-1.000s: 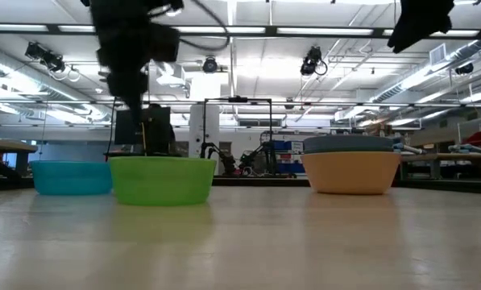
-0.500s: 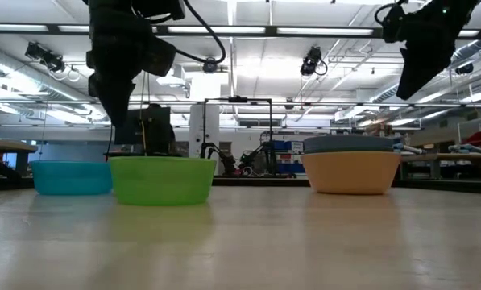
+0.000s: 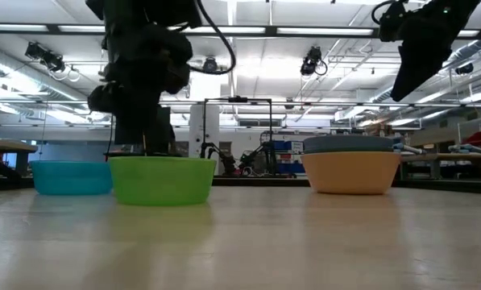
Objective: Nest bowls inside each other
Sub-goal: Stack the green bowl on the top red bowl
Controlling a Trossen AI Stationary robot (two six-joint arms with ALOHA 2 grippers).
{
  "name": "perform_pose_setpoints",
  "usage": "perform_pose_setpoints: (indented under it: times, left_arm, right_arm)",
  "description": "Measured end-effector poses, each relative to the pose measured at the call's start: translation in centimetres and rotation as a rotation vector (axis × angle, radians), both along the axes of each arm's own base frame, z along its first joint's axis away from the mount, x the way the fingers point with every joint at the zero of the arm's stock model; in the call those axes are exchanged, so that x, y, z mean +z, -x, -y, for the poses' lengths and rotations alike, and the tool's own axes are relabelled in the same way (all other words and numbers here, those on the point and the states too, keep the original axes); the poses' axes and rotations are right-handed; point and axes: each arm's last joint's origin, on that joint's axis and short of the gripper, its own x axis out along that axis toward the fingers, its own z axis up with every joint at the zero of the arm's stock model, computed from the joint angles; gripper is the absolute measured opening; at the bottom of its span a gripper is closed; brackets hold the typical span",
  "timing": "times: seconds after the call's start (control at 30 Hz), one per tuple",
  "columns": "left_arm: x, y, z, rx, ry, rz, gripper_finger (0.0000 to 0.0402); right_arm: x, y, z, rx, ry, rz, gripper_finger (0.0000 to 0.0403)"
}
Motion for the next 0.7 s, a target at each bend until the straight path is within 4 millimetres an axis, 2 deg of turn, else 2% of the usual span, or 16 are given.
perform_pose_setpoints:
  times: [0.2, 0.5, 0.6, 0.7]
  left_arm:
    - [-2.0, -1.1, 1.0, 0.001, 0.005, -0.038, 0.0152]
    - [-3.8, -2.1, 1.6, 0.005, 0.002, -0.057, 0.0152]
    - [-3.0, -2.7, 1.7, -0.004, 0.037, -0.044, 0.0152]
    - [-0.8, -3.8, 1.9, -0.027, 0.057, 0.016, 0.0152]
  right_arm:
    - [0.0, 0.0, 0.0, 0.030, -0.003, -0.008, 0.0146]
    - [0.0, 0.0, -0.1, 0.048, -0.002, -0.014, 0.0146]
    - [0.0, 0.0, -0.1, 0.048, -0.003, -0.014, 0.0146]
    - [0.0, 0.0, -0.1, 0.047, -0.003, -0.011, 0.0146]
